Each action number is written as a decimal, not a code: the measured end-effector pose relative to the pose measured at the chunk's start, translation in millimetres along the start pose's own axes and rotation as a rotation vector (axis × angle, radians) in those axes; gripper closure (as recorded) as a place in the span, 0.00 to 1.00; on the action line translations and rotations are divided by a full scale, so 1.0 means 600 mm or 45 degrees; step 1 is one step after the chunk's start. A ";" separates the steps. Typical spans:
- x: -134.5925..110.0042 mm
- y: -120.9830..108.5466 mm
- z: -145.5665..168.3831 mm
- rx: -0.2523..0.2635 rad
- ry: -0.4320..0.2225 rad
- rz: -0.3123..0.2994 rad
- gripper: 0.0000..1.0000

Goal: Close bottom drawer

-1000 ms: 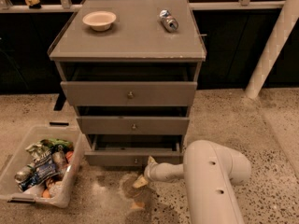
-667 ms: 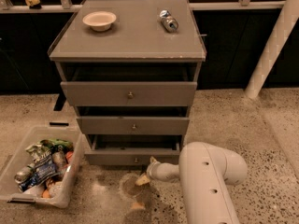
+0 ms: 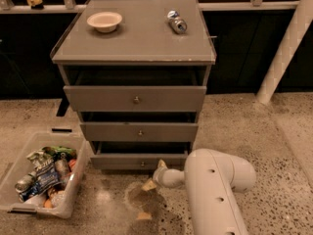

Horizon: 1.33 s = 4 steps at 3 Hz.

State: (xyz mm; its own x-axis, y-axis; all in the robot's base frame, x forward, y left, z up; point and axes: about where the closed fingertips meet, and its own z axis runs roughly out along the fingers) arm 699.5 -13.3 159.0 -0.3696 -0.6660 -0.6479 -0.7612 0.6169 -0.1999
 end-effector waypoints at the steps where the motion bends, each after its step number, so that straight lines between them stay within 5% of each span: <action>1: -0.012 -0.028 0.007 0.038 -0.013 0.002 0.00; 4: -0.063 -0.104 0.020 0.117 -0.063 -0.005 0.00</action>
Offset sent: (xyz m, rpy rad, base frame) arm 0.2941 -0.0546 0.1097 0.0088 -0.3632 -0.2286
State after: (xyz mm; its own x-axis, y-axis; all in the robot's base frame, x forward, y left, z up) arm 767.5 -21.7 187.0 -0.3381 -0.6483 -0.6823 -0.7097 0.6517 -0.2675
